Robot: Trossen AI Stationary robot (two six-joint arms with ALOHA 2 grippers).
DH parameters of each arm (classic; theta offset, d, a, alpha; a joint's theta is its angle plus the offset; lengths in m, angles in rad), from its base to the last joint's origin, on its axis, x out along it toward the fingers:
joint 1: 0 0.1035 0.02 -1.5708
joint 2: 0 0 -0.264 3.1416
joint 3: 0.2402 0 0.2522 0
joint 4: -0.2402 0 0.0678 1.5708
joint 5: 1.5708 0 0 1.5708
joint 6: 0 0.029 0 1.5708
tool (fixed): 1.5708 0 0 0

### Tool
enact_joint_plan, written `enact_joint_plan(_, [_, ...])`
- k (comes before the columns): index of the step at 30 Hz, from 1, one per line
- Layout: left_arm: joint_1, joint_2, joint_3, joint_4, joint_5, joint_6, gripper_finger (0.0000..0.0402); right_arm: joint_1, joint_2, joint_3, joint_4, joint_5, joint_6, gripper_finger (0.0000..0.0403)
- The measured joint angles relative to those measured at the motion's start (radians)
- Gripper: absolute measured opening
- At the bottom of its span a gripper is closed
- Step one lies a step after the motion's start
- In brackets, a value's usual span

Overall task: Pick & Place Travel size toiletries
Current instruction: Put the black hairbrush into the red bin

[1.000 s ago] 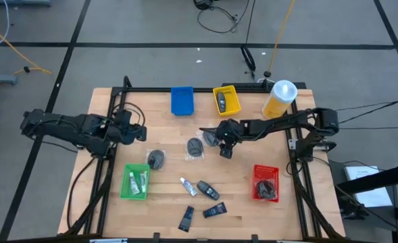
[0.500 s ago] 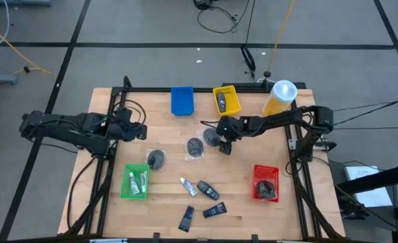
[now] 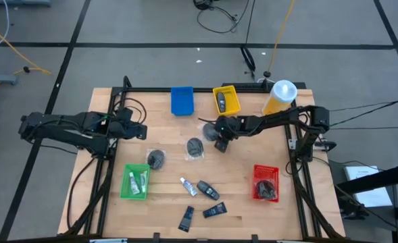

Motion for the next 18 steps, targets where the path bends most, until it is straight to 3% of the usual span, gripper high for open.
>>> enact_joint_plan(10, [0.0, 0.0, 0.0, 0.0, 0.01, 0.027, 0.017, -0.001, -0.016, -0.002, -0.007, -0.018, 0.081, 0.0017])
enact_joint_plan(18, [0.0, 0.0, 0.0, -0.001, 0.035, 0.067, 0.017, 0.006, -0.089, -0.006, -0.028, -0.047, 0.079, 0.0002])
